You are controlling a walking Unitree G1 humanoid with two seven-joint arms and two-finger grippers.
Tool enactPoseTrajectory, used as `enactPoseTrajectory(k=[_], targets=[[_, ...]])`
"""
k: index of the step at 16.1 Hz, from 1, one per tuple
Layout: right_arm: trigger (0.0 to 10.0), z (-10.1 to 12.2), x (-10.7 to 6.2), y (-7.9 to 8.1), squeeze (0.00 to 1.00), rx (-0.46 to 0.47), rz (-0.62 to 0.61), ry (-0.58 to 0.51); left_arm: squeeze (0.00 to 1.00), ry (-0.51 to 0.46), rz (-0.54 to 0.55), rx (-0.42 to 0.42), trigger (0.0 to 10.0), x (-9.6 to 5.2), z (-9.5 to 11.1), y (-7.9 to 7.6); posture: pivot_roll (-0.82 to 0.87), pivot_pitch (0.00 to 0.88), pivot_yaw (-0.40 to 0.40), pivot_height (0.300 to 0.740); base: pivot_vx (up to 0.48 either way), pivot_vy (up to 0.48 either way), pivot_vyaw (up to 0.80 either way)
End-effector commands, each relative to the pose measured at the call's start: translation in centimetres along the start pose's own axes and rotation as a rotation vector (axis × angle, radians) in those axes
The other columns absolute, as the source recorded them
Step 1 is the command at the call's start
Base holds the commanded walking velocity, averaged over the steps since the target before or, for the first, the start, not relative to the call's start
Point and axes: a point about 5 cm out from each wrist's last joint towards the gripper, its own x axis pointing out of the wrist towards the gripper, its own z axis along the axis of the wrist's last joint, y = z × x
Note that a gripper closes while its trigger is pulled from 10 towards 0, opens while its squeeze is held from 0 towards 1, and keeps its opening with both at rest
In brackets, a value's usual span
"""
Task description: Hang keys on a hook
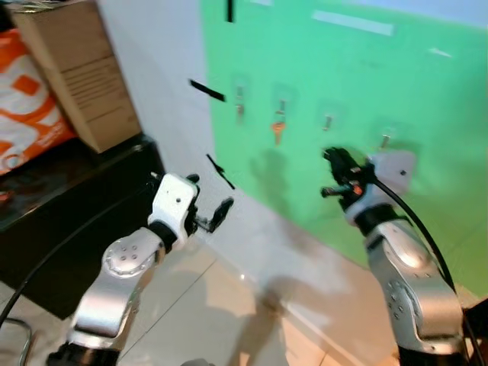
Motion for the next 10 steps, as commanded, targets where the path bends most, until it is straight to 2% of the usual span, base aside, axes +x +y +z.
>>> enactPoseTrajectory(k=[1, 5, 8, 10], targets=[[10.0, 0.0, 0.3, 0.2, 0.0, 0.014, 0.024, 0.005, 0.0, 0.002, -0.059, -0.001, 10.0, -0.1, 0.3, -0.4, 0.01, 0.0, 0.035, 0.74, 0.0, 0.0, 0.0], [10.0, 0.8, 1.6, 1.0, 0.0, 0.02, 0.074, -0.011, 0.0, -0.002, -0.164, -0.007, 10.0, -0.5, 0.7, -1.0, 0.01, 0.0, 0.038, 0.74, 0.0, 0.0, 0.0], [10.0, 1.3, 2.9, 1.2, 0.0, 0.082, 0.084, 0.011, 0.0, -0.006, -0.278, -0.036, 10.0, -1.1, 1.5, -1.7, 0.01, 0.0, 0.041, 0.74, 0.0, 0.0, 0.0], [10.0, 1.4, 3.3, 1.2, 0.0, 0.069, 0.099, 0.017, 0.0, 0.0, -0.284, -0.035, 10.0, -1.1, 1.4, -1.8, 0.01, 0.0, 0.041, 0.74, 0.0, 0.0, 0.0]])
